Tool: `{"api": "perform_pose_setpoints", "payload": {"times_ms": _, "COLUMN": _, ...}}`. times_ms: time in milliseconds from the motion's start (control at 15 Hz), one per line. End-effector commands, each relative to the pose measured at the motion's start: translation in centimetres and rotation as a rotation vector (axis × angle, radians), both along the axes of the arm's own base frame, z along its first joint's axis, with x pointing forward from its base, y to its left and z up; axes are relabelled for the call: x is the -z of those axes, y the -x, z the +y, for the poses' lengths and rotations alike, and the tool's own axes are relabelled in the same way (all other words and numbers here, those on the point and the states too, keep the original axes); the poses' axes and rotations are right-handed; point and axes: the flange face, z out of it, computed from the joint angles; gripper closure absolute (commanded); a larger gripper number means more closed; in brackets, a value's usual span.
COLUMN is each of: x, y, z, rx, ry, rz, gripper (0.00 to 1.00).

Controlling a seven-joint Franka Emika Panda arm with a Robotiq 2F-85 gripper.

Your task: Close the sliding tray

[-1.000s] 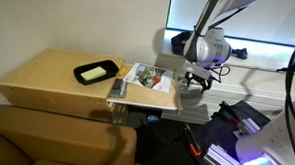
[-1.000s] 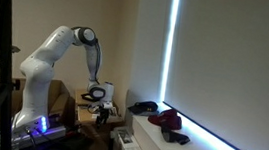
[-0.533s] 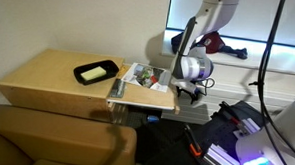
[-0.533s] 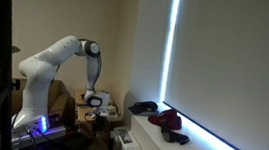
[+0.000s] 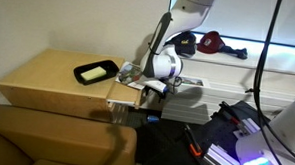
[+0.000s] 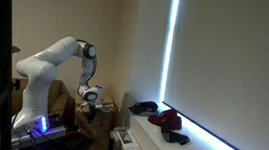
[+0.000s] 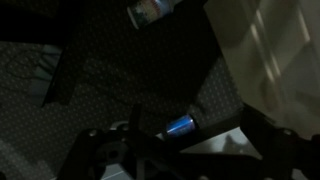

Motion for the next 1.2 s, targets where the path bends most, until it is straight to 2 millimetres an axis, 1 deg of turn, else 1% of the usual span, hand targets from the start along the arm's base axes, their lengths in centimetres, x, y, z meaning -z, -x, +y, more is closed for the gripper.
{"api": "perform_pose_setpoints", "payload": {"times_ms": 0, "x": -1.0, "y": -1.3, "z": 3.8, "rx": -0.088, "ry": -0.025, "rz": 0.018, "gripper": 0.0}}
{"api": "perform_pose_setpoints", "payload": {"times_ms": 67, "x": -0.9, "y": -1.0, "z": 3.6, "rx": -0.091, "ry": -0.001, "rz": 0.05, "gripper": 0.0}}
{"api": "perform_pose_setpoints", "payload": {"times_ms": 200, "x": -0.4, "y": 0.1, "z": 1.6, "rx": -0.087, "ry": 0.065, "rz": 0.112, "gripper": 0.0}}
{"api": "perform_pose_setpoints", "payload": {"times_ms": 400, "x": 0.1, "y": 1.4, "z": -2.9, "rx": -0.055, "ry": 0.124, "rz": 0.198, "gripper": 0.0}}
{"api": "perform_pose_setpoints", "payload": {"times_ms": 600, "x": 0.4, "y": 2.3, "z": -6.2, "rx": -0.025, "ry": 0.139, "rz": 0.249, "gripper": 0.0}}
{"api": "perform_pose_setpoints", "payload": {"times_ms": 667, "x": 0.7, "y": 1.5, "z": -5.2, "rx": -0.037, "ry": 0.143, "rz": 0.214, "gripper": 0.0}}
{"api": "perform_pose_setpoints", "payload": {"times_ms": 733, "x": 0.7, "y": 1.6, "z": -5.8, "rx": -0.03, "ry": 0.146, "rz": 0.218, "gripper": 0.0}}
{"api": "perform_pose_setpoints", "payload": {"times_ms": 800, "x": 0.7, "y": 1.6, "z": -5.9, "rx": -0.03, "ry": 0.146, "rz": 0.218, "gripper": 0.0}}
{"api": "perform_pose_setpoints", "payload": {"times_ms": 1000, "x": 0.7, "y": 1.5, "z": -5.3, "rx": -0.039, "ry": 0.143, "rz": 0.216, "gripper": 0.0}}
{"api": "perform_pose_setpoints", "payload": {"times_ms": 1133, "x": 0.7, "y": 1.5, "z": -5.2, "rx": -0.04, "ry": 0.142, "rz": 0.216, "gripper": 0.0}}
